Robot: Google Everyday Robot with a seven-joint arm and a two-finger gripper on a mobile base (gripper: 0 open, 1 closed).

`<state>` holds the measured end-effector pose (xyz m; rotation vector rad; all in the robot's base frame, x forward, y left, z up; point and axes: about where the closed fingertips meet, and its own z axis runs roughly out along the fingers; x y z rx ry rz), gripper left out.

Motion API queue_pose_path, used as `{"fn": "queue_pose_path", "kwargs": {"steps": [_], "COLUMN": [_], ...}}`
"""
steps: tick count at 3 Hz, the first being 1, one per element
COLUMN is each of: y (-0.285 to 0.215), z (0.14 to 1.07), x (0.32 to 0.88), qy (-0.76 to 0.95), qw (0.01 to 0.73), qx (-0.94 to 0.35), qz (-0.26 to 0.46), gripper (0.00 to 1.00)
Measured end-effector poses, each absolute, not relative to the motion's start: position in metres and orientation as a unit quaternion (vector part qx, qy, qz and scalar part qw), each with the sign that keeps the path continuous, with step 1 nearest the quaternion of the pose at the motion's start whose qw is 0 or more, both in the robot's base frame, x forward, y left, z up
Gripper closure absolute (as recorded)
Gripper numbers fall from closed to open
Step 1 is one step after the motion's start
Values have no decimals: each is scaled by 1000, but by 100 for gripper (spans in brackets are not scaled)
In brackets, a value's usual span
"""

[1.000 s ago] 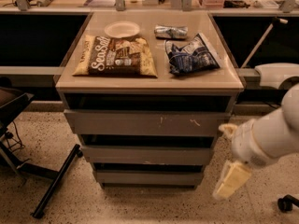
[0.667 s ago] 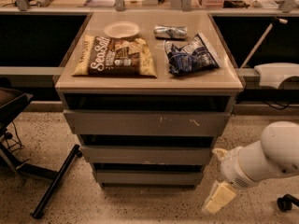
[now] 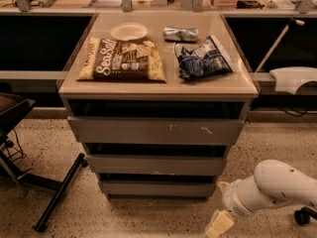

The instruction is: Open bottom drawer

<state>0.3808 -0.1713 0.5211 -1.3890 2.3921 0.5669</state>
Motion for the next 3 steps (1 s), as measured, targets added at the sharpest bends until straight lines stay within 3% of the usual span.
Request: {"fn": "queue_pose_path", "kwargs": {"steps": [1,3], "y": [-171,-92], "z": [521,466], "x": [381,421], "qy": [836,832], "qw": [158,236], "qx": [-486,-436], "qz": [198,250], "gripper": [0,0]}}
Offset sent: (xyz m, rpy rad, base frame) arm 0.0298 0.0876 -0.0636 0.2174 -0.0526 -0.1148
